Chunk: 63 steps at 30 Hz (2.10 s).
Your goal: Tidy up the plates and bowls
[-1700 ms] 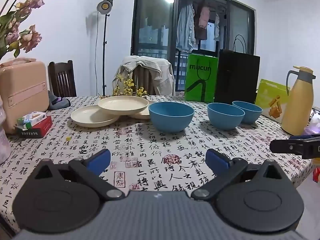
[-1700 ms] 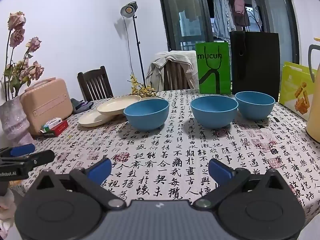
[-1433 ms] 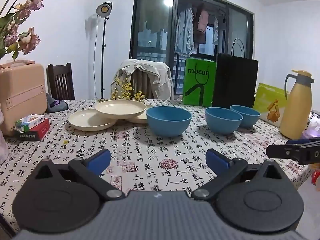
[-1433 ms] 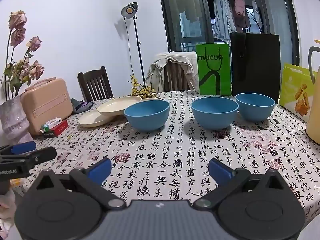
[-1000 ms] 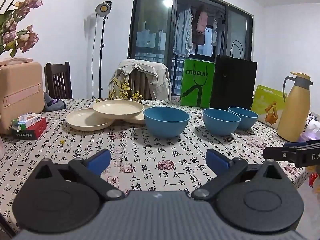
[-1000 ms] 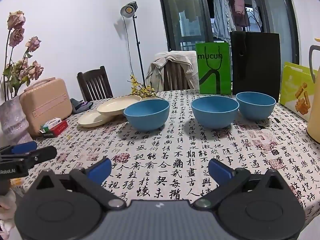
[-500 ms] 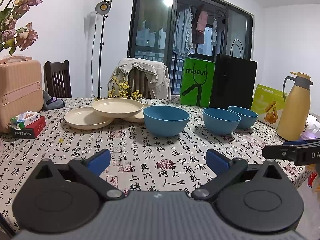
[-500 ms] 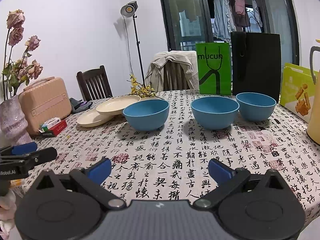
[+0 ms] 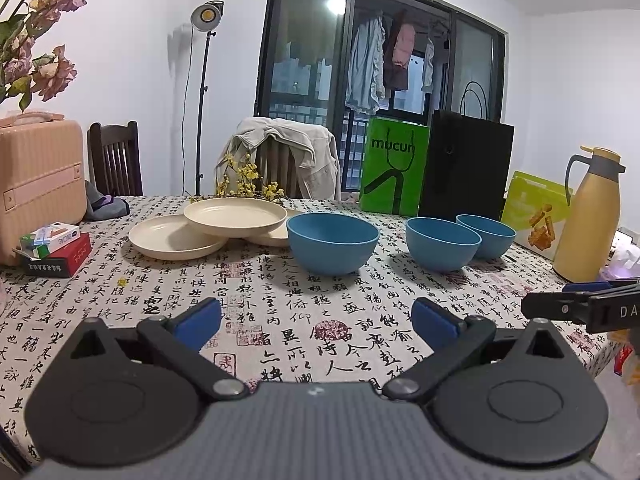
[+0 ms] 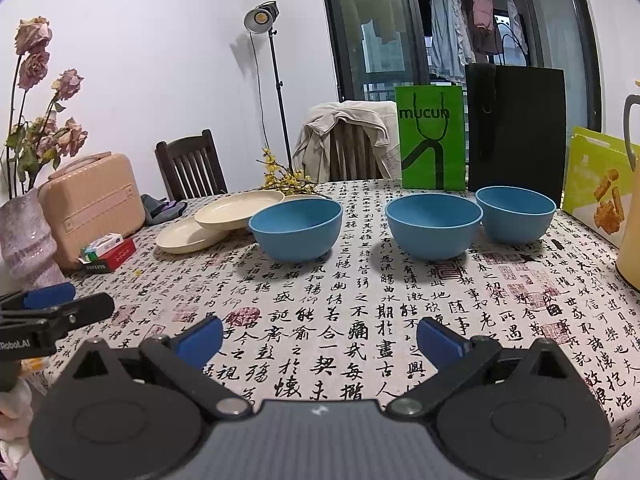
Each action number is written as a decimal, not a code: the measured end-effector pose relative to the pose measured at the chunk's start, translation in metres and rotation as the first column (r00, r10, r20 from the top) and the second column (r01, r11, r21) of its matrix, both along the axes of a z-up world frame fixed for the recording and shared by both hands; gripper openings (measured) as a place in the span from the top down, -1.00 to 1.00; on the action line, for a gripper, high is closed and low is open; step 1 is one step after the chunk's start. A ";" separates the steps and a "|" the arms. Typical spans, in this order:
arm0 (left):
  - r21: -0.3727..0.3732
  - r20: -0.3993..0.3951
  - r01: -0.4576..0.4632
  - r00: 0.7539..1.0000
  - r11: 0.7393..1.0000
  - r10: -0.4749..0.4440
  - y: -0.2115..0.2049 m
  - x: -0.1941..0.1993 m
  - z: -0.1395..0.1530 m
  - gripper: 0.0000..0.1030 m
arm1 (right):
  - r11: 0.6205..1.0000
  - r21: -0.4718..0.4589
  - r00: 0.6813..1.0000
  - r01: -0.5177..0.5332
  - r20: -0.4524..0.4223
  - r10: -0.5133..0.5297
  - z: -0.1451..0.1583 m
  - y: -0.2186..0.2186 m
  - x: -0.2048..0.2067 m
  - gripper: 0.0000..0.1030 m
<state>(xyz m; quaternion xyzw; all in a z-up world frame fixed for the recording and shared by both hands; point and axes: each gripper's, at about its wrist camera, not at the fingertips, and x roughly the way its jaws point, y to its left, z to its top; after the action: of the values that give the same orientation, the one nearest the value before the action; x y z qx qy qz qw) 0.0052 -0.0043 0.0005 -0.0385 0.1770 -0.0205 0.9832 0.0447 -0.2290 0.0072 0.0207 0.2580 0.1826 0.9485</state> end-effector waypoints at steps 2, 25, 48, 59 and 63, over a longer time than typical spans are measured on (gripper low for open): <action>-0.003 -0.001 -0.001 1.000 1.000 0.001 0.000 0.000 0.000 -1.00 | 1.000 0.000 1.000 -0.001 0.000 0.001 0.000 0.000 0.000 -1.00; -0.021 -0.006 -0.007 1.000 1.000 0.007 0.006 0.003 -0.002 -1.00 | 1.000 0.001 1.000 0.002 0.006 -0.002 0.000 0.004 0.001 -1.00; -0.027 -0.007 -0.028 1.000 0.999 0.027 0.014 0.010 0.002 -1.00 | 1.000 -0.003 1.000 0.001 0.012 -0.001 0.004 0.013 0.013 -1.00; -0.031 0.018 -0.063 0.998 0.998 0.064 0.032 0.025 0.018 -1.00 | 1.000 -0.003 0.999 -0.008 0.033 0.008 0.013 0.028 0.031 -1.00; -0.033 0.021 -0.070 0.997 0.997 0.071 0.039 0.032 0.021 -1.00 | 1.000 -0.003 0.999 -0.011 0.038 0.011 0.015 0.034 0.037 -1.00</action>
<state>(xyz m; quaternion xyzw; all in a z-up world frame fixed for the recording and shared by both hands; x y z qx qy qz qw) 0.0371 0.0347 0.0213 -0.0602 0.1641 0.0111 0.9846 0.0818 -0.1949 0.0221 0.0144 0.2406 0.1878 0.9522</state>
